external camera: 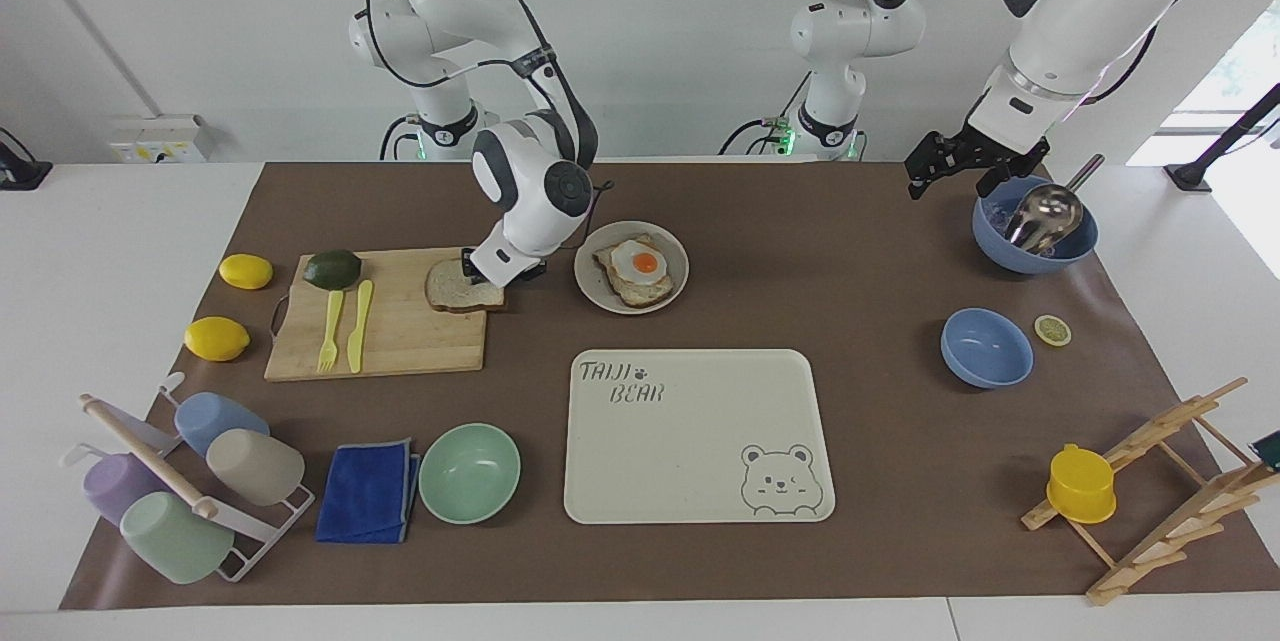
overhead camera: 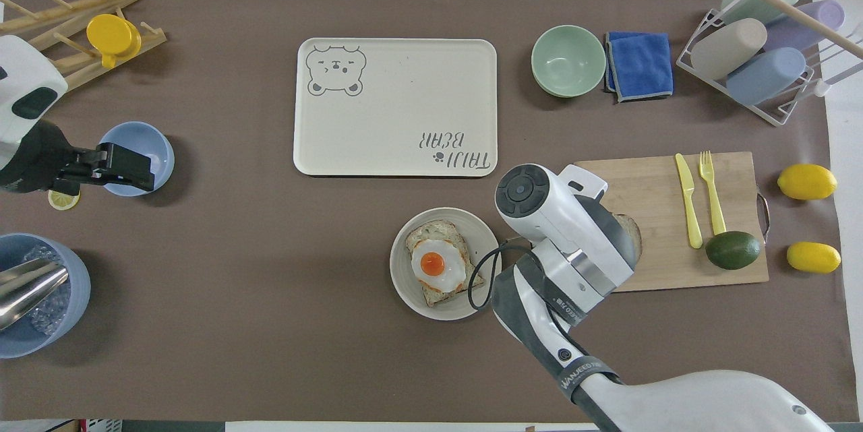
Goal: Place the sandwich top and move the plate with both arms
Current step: 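Carry the bread slice over the egg toast and lower it on top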
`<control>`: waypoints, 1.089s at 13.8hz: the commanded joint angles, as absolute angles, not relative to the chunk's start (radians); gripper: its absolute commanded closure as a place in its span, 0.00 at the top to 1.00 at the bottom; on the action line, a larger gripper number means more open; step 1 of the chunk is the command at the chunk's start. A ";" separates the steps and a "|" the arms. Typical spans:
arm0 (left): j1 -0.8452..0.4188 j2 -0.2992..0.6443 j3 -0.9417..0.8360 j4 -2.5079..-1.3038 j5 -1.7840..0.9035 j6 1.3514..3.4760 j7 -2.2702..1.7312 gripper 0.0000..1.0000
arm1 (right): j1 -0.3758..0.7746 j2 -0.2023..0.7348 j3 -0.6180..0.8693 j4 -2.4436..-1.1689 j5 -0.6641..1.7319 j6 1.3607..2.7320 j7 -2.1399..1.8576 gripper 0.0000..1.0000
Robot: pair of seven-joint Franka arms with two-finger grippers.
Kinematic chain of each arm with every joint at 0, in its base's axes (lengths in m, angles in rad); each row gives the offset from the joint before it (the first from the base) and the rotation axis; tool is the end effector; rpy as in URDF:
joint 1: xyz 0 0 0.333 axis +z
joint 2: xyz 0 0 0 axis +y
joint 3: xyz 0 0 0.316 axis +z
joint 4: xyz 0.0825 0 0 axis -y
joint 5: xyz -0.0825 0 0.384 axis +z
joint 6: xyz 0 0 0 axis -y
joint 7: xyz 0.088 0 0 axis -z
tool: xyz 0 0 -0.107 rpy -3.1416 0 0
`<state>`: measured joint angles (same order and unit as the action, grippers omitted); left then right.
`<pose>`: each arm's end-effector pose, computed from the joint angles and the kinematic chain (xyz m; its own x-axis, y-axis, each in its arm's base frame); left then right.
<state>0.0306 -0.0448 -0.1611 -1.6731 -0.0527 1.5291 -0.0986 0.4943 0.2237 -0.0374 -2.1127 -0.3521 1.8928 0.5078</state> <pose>0.5280 -0.0770 0.5973 0.9941 -0.0326 -0.1036 -0.0291 -0.9989 0.0354 0.4790 0.2073 0.2853 0.9622 0.0692 -0.2632 0.1836 -0.8791 0.4400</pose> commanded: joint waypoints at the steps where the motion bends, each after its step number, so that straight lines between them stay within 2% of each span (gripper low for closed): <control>1: 0.048 -0.066 -0.170 -1.689 -0.067 1.529 -0.087 1.00 | 0.502 0.224 -0.034 -2.102 -0.364 1.895 0.528 0.00; 3: 0.048 -0.066 -0.170 -1.689 -0.067 1.529 -0.087 1.00 | 0.532 0.229 -0.031 -2.024 -0.353 1.815 0.523 0.00; 5: 0.048 -0.066 -0.170 -1.689 -0.067 1.529 -0.087 1.00 | 0.586 0.229 0.000 -1.884 -0.304 1.703 0.523 0.00; 7: 0.048 -0.066 -0.170 -1.689 -0.067 1.529 -0.087 1.00 | 0.664 0.247 0.011 -1.794 -0.243 1.697 0.537 0.00; 11: 0.048 -0.066 -0.170 -1.689 -0.067 1.529 -0.087 1.00 | 0.793 0.307 0.012 -1.795 -0.239 1.767 0.685 0.00; 15: 0.048 -0.066 -0.170 -1.689 -0.067 1.529 -0.087 1.00 | 0.831 0.370 0.012 -1.815 -0.252 1.833 0.762 0.00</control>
<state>0.0306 -0.0448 -0.1611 -1.6731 -0.0527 1.5291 -0.0986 0.8369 0.3419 0.0151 -1.8123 -0.2504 1.8024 0.7403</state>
